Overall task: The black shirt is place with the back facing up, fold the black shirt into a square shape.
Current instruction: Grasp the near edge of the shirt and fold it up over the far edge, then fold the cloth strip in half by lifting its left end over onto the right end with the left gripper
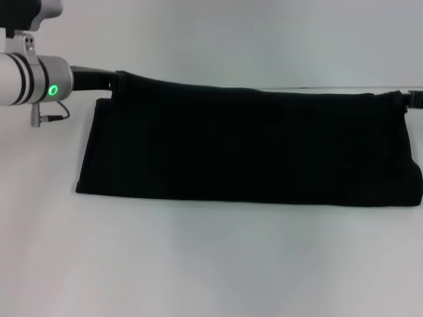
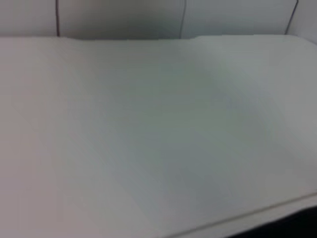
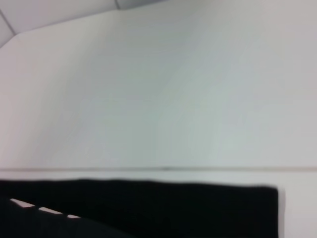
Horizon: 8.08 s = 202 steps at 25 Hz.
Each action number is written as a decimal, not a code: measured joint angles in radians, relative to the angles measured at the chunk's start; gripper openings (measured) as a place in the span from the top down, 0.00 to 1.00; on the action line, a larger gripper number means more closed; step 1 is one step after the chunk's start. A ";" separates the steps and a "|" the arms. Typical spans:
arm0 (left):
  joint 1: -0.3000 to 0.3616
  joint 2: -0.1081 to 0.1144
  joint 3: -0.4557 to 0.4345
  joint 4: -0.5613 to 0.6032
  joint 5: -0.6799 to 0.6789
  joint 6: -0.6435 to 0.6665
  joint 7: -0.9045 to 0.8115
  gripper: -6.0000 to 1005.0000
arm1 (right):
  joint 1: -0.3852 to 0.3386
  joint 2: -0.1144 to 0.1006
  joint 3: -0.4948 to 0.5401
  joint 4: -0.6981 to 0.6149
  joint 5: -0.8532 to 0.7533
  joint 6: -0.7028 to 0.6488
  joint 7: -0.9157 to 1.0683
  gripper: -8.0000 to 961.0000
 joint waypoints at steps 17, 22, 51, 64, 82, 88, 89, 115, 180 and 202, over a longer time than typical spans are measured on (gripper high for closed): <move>-0.023 -0.008 0.012 -0.051 -0.051 -0.133 0.026 0.99 | 0.076 0.009 -0.014 0.095 0.041 0.215 -0.080 0.86; -0.025 -0.013 0.012 -0.061 -0.055 -0.149 0.036 0.99 | 0.080 0.014 -0.014 0.099 0.050 0.221 -0.100 0.85; 0.101 -0.042 0.003 0.139 -0.154 0.236 -0.057 0.34 | -0.013 -0.012 -0.023 -0.060 0.119 -0.128 0.004 0.28; 0.283 0.016 -0.010 0.216 -0.178 0.809 -0.231 0.08 | -0.100 0.019 -0.022 -0.088 0.163 -0.515 -0.043 0.16; 0.263 0.032 -0.049 0.127 -0.025 0.677 -0.651 0.08 | -0.090 0.051 -0.070 -0.144 0.163 -0.763 -0.308 0.16; 0.262 0.032 -0.052 0.097 -0.019 0.625 -0.729 0.08 | -0.096 0.088 -0.109 -0.263 0.162 -0.790 -0.311 0.17; 0.262 0.033 -0.053 0.094 -0.019 0.618 -0.734 0.08 | -0.096 0.091 -0.116 -0.272 0.161 -0.790 -0.310 0.17; 0.266 0.038 -0.205 -0.008 -0.028 0.487 -0.897 0.08 | -0.081 0.094 -0.119 -0.293 0.230 -0.780 -0.312 0.17; 0.260 0.029 -0.201 -0.049 -0.028 0.307 -0.893 0.09 | -0.069 0.093 -0.108 -0.292 0.266 -0.757 -0.305 0.17; 0.245 0.027 -0.197 -0.050 -0.039 0.275 -0.845 0.09 | -0.071 0.090 -0.106 -0.292 0.277 -0.757 -0.303 0.17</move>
